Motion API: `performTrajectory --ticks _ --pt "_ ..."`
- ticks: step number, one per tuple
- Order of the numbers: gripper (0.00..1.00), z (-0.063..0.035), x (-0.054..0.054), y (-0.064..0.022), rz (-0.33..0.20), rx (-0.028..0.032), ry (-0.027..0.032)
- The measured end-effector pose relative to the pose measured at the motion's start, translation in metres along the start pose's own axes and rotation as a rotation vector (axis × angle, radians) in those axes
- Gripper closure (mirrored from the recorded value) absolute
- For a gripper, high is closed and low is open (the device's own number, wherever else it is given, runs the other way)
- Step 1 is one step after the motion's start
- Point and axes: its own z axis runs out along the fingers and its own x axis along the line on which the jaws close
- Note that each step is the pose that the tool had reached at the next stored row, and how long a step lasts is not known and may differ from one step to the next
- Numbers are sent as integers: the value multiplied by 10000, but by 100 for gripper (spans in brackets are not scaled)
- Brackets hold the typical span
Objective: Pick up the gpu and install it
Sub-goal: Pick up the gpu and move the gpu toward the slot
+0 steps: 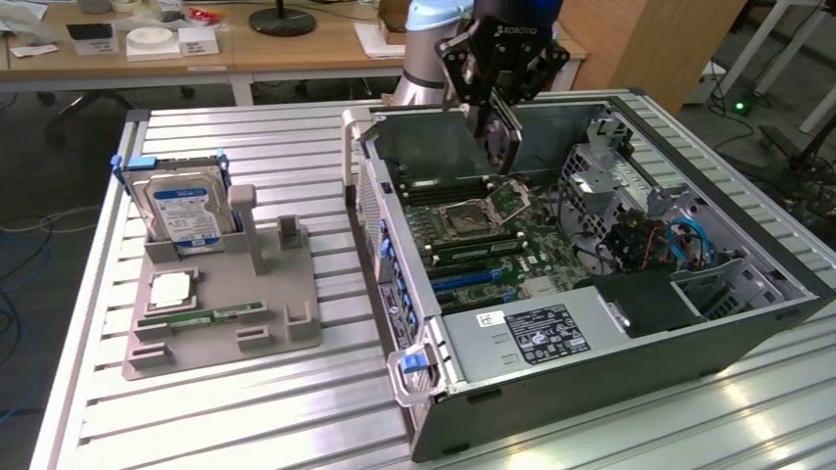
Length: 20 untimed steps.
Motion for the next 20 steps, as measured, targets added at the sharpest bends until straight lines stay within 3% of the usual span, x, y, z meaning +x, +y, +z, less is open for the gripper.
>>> performTrajectory --ticks 16,20 --pt "71 18 -426 7 -276 3 -10" --pt "71 19 -436 7 -281 2 -15"
